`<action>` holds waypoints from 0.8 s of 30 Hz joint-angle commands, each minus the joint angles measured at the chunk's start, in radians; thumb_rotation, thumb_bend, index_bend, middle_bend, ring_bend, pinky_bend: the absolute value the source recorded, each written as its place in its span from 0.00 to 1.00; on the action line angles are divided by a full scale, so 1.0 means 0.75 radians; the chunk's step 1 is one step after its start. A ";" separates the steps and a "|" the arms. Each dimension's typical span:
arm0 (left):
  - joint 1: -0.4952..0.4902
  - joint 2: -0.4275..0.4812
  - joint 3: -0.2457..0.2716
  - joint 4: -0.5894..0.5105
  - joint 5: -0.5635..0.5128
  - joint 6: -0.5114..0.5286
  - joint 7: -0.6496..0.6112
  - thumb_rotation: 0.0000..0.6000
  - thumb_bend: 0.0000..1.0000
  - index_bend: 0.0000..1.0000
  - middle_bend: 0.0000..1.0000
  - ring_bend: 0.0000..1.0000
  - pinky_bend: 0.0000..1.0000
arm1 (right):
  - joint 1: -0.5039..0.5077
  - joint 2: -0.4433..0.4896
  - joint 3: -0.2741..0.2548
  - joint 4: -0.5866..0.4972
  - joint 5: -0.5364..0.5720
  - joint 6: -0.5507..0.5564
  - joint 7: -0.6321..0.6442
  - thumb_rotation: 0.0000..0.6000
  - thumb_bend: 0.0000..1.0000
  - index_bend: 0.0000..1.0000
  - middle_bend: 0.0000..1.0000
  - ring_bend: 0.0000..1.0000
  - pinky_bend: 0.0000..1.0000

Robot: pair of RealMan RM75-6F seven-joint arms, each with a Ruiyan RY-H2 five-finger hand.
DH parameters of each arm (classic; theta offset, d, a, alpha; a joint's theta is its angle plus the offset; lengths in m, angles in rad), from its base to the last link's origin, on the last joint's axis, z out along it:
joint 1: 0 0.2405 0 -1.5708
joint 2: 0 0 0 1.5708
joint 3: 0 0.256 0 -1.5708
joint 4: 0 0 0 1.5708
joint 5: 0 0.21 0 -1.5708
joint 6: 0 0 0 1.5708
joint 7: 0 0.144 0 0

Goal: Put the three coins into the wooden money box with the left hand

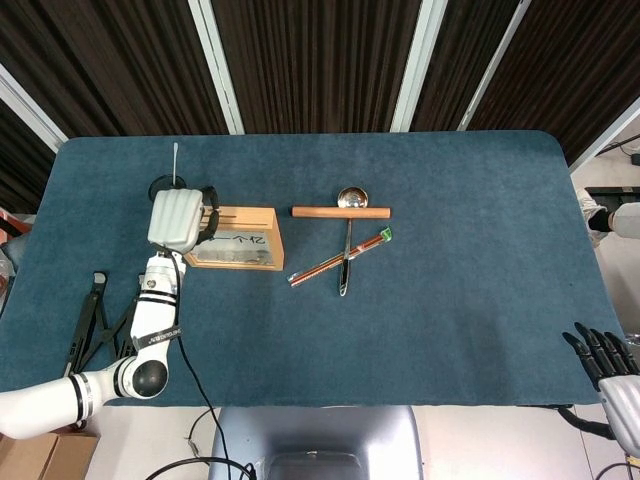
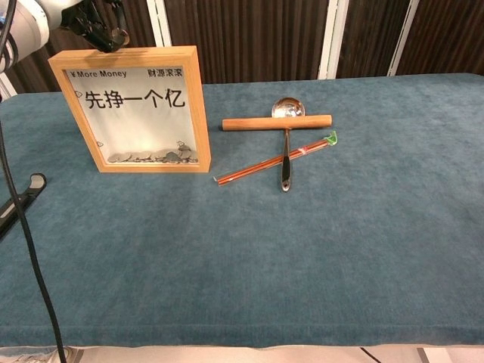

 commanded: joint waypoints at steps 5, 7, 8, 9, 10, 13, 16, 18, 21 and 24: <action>-0.010 -0.008 0.025 0.020 -0.005 -0.004 -0.013 1.00 0.58 0.69 1.00 1.00 1.00 | -0.001 0.000 0.001 0.000 0.001 0.001 0.001 1.00 0.15 0.00 0.00 0.00 0.00; -0.013 -0.010 0.031 0.024 -0.003 -0.003 -0.017 1.00 0.58 0.69 1.00 1.00 1.00 | -0.002 0.001 0.002 0.001 0.002 0.003 0.004 1.00 0.15 0.00 0.00 0.00 0.00; -0.014 -0.010 0.033 0.026 -0.003 -0.002 -0.019 1.00 0.58 0.69 1.00 1.00 1.00 | -0.002 0.001 0.002 0.001 0.002 0.004 0.005 1.00 0.15 0.00 0.00 0.00 0.00; -0.015 -0.011 0.035 0.028 -0.003 -0.001 -0.021 1.00 0.57 0.69 1.00 1.00 1.00 | -0.002 0.002 0.002 0.001 0.002 0.004 0.006 1.00 0.15 0.00 0.00 0.00 0.00; -0.016 -0.011 0.037 0.029 -0.001 0.000 -0.022 1.00 0.57 0.69 1.00 1.00 1.00 | -0.002 0.002 0.002 0.001 0.002 0.004 0.007 1.00 0.15 0.00 0.00 0.00 0.00; -0.018 -0.011 0.045 0.031 -0.002 0.001 -0.023 1.00 0.57 0.68 1.00 1.00 1.00 | -0.002 0.002 0.003 0.000 0.002 0.004 0.007 1.00 0.15 0.00 0.00 0.00 0.00; -0.020 -0.009 0.053 0.030 -0.010 0.000 -0.018 1.00 0.56 0.63 1.00 1.00 1.00 | -0.002 0.002 0.002 0.000 0.001 0.002 0.006 1.00 0.15 0.00 0.00 0.00 0.00; -0.021 -0.009 0.056 0.030 -0.015 0.002 -0.016 1.00 0.54 0.55 1.00 1.00 1.00 | -0.003 0.002 0.002 0.000 0.001 0.003 0.005 1.00 0.15 0.00 0.00 0.00 0.00; -0.023 -0.010 0.060 0.031 -0.013 0.013 -0.012 1.00 0.50 0.41 1.00 1.00 1.00 | -0.003 0.002 0.003 0.000 0.002 0.004 0.006 1.00 0.15 0.00 0.00 0.00 0.00; -0.024 -0.011 0.063 0.030 -0.018 0.018 -0.010 1.00 0.46 0.33 1.00 1.00 1.00 | -0.003 0.002 0.003 -0.001 0.002 0.003 0.005 1.00 0.15 0.00 0.00 0.00 0.00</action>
